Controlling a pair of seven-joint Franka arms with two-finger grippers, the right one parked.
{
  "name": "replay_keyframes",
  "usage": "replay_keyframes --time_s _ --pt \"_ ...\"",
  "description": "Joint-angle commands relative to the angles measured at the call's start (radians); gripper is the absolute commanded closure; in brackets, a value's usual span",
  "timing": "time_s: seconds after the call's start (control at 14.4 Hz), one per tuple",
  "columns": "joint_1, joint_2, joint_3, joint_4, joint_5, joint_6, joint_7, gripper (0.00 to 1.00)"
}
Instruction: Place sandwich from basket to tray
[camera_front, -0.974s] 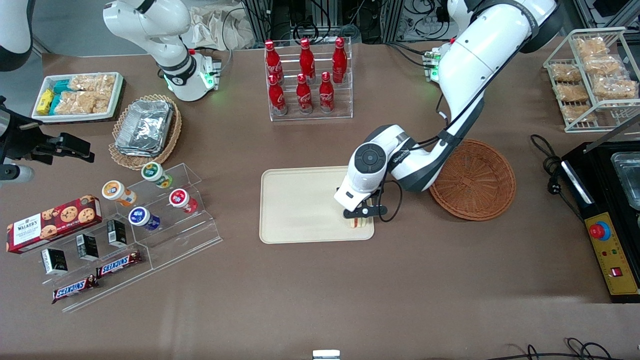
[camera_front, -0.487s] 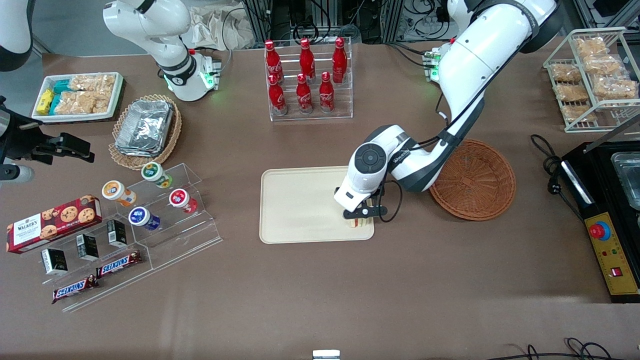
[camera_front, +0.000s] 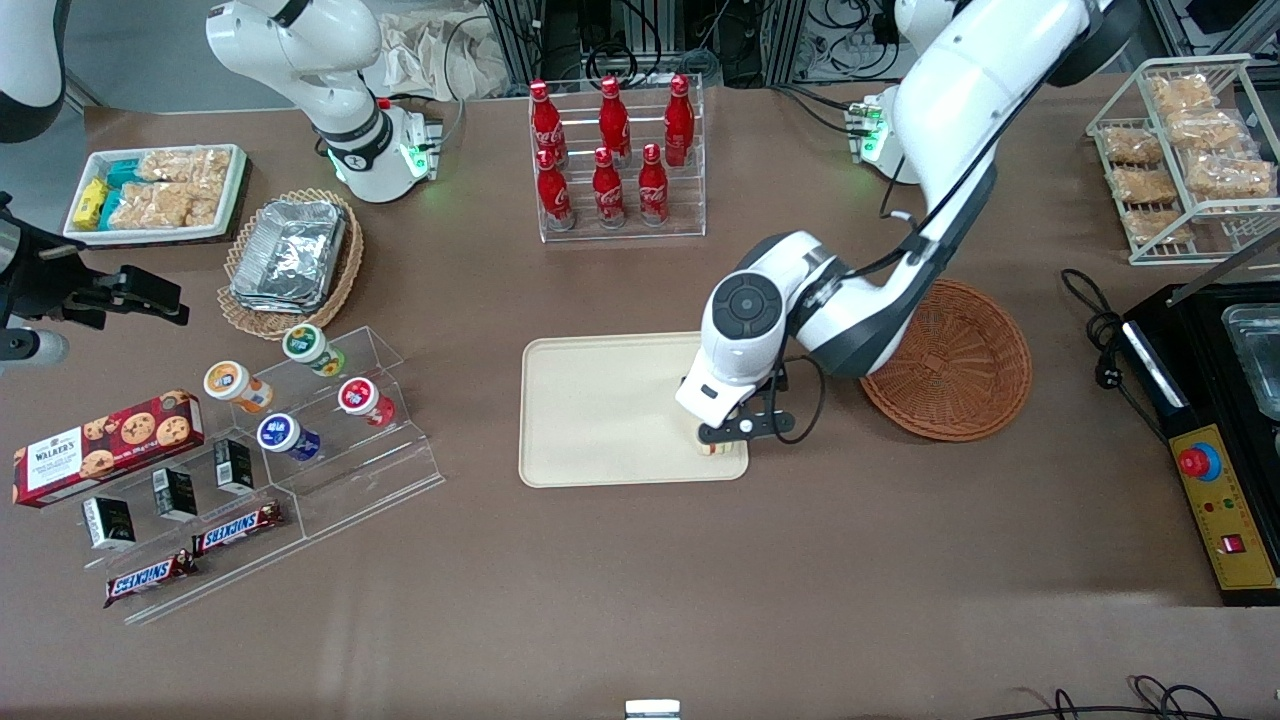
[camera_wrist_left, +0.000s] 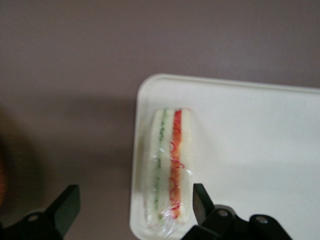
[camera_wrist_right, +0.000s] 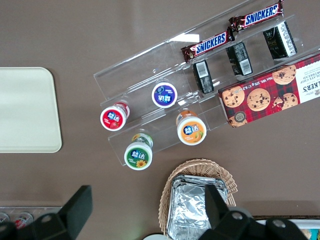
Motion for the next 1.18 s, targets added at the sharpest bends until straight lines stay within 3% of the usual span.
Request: replay_keyframes --time_s 0.0,0.28,0.49,0.9,1.11 --pt "0.06 -0.144 0.002 0.028 -0.053 -0.137 0.001 0.0" --pt "0.227 -0.345 0.001 0.027 -0.174 -0.249 0.137 0.0" --pt "0.385 -0.437 0.002 0.022 -0.263 -0.316 0.379 0.0" --pt "0.642 -0.483 0.004 0.025 -0.286 -0.399 0.872 0.0" --pt "0.615 -0.474 0.1 0.07 -0.291 -0.403 1.01 0.0"
